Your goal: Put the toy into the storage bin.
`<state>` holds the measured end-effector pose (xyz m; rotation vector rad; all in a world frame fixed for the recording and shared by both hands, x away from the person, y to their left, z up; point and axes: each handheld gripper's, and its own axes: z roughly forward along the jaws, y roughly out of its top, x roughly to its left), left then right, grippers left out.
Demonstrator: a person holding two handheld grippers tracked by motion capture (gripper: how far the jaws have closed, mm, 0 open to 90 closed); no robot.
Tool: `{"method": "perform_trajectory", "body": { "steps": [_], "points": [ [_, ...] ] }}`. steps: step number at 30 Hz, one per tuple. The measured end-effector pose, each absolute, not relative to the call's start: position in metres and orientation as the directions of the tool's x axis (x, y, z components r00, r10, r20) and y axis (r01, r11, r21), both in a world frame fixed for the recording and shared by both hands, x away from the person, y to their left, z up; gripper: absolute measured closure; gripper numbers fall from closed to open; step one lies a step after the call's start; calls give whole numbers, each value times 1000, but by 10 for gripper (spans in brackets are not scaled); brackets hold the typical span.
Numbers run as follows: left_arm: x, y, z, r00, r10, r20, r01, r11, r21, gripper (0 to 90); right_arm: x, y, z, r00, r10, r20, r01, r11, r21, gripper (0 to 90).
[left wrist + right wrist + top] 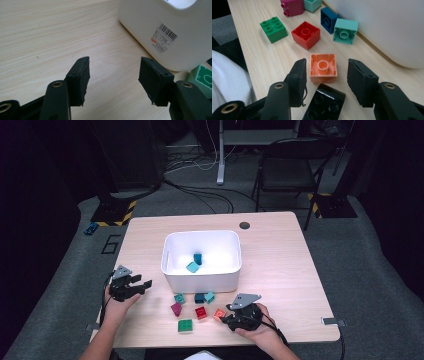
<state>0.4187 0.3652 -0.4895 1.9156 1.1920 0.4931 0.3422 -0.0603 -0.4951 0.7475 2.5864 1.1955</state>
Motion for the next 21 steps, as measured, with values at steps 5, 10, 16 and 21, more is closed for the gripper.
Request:
{"method": "perform_trajectory", "body": {
  "steps": [5, 10, 16, 21],
  "points": [
    [419, 366, -490, 472, 877, -85, 552, -219, 804, 416, 340, -64, -502, -844, 534, 42, 385, 550, 741, 483],
    [419, 366, -490, 472, 877, -85, 553, -220, 804, 416, 342, -67, -508, -843, 534, 61, 407, 560, 721, 477],
    [418, 367, -489, 477, 875, -87, 560, -226, 797, 416, 343, -71, -510, -837, 544, 64, 422, 566, 708, 515],
    [418, 367, -489, 478, 874, -86, 558, -227, 798, 416, 346, -75, -512, -830, 554, 67, 436, 569, 697, 564]
  ]
}}
